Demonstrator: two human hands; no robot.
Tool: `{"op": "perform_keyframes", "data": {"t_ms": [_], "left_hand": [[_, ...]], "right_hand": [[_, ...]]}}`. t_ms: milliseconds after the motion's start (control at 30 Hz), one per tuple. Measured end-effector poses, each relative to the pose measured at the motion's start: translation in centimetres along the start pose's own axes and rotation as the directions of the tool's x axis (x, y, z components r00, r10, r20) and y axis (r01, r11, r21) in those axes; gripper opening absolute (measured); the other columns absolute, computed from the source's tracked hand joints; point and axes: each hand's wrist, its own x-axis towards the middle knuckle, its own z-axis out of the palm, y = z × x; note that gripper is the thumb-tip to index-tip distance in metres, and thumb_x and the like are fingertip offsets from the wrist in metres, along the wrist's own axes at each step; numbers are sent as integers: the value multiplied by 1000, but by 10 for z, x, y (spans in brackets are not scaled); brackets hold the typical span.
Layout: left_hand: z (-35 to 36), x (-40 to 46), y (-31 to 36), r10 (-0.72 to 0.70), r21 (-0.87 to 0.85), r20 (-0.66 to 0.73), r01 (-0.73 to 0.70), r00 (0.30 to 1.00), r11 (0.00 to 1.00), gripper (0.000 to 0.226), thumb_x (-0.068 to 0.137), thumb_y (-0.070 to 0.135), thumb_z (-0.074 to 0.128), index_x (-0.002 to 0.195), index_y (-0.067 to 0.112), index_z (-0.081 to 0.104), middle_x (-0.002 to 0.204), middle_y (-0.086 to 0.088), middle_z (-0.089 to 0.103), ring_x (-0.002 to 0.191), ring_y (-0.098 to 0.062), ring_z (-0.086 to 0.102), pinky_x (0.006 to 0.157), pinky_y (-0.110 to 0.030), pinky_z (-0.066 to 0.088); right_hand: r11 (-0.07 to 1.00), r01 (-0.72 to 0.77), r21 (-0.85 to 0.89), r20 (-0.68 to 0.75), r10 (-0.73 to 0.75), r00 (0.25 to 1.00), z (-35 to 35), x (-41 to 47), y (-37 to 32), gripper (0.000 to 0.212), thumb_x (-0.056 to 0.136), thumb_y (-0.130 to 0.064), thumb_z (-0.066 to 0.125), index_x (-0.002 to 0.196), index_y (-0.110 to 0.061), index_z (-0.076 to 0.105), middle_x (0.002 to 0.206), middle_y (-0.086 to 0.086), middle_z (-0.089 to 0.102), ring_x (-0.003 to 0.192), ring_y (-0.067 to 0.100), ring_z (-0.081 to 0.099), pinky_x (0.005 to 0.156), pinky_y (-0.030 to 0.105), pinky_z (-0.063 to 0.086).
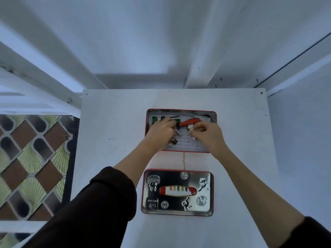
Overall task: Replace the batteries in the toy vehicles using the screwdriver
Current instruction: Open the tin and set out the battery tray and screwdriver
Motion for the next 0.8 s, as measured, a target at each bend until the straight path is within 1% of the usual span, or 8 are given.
{"op": "perform_keyframes", "data": {"t_ms": [167, 267, 400, 500, 567, 633, 733, 800], "left_hand": [[3, 2, -1, 84, 53, 22, -85, 996, 995, 37, 93, 9, 53, 130, 10, 54, 135, -5, 46, 126, -22, 35, 100, -35, 34], [1, -3, 0, -56, -379, -124, 5, 991, 925, 17, 90, -3, 52, 105, 2, 59, 107, -11, 57, 102, -23, 46, 88, -33, 39], [-10, -24, 1, -448, -905, -77, 126, 891, 407, 15, 92, -3, 53, 95, 11, 49, 88, -16, 56, 80, -26, 53, 71, -25, 46], [-21, -44, 0, -466, -1000, -2, 12, 885, 27, 29, 93, -3, 51, 113, 15, 43, 88, -14, 54, 80, -27, 59, 76, -32, 55], [-26, -53, 0, -410, -999, 43, 28, 911, -44, 38, 94, -4, 47, 124, 17, 41, 97, -12, 56, 82, -19, 63, 76, -32, 57], [-27, -58, 0, -377, -990, 90, 40, 922, -138, 42, 94, -12, 41, 126, 14, 45, 97, -11, 56, 76, -15, 65, 71, -28, 56], [-29, -55, -1, -371, -934, 182, 42, 911, -355, 43, 86, -23, 29, 108, 6, 52, 85, -10, 51, 65, -16, 64, 62, -25, 53], [-27, -50, 0, -380, -938, 200, 64, 903, -340, 38, 84, -22, 34, 99, 9, 51, 81, -7, 45, 61, -13, 54, 60, -24, 47]], "right_hand": [[973, 11, 229, 27, -17, 999, -11, -5, -12, 9, 81, -5, 67, 79, -10, 60, 73, 2, 59, 60, 6, 51, 50, 8, 41], [969, 13, 248, 80, -34, 996, -12, -4, -12, 8, 86, -1, 59, 93, -3, 56, 80, 7, 60, 67, 10, 55, 56, 11, 47], [985, -80, 155, 190, 49, 981, 4, -2, -9, 16, 90, 2, 46, 93, -12, 53, 85, 1, 55, 63, 11, 49, 57, 22, 45], [958, 137, -253, 182, -92, 979, 25, 2, -3, 6, 87, -15, 60, 90, -20, 59, 89, -3, 58, 66, 8, 50, 60, 25, 39], [815, 233, -530, 172, -166, 971, 36, 4, -5, 21, 87, -30, 61, 105, -20, 62, 90, -1, 64, 74, 14, 57, 62, 23, 38], [698, 264, -666, 174, -199, 964, 43, 6, -8, 31, 87, -36, 59, 112, -18, 59, 96, 3, 67, 85, 22, 61, 63, 25, 38], [542, 321, -776, 229, -231, 946, 49, 9, -12, 24, 90, -29, 56, 105, -11, 57, 92, 9, 66, 80, 26, 62, 60, 27, 41], [569, 348, -745, 261, -231, 937, 48, 11, -10, 20, 90, -25, 57, 100, -8, 58, 86, 8, 65, 72, 23, 60, 58, 27, 43]]}}
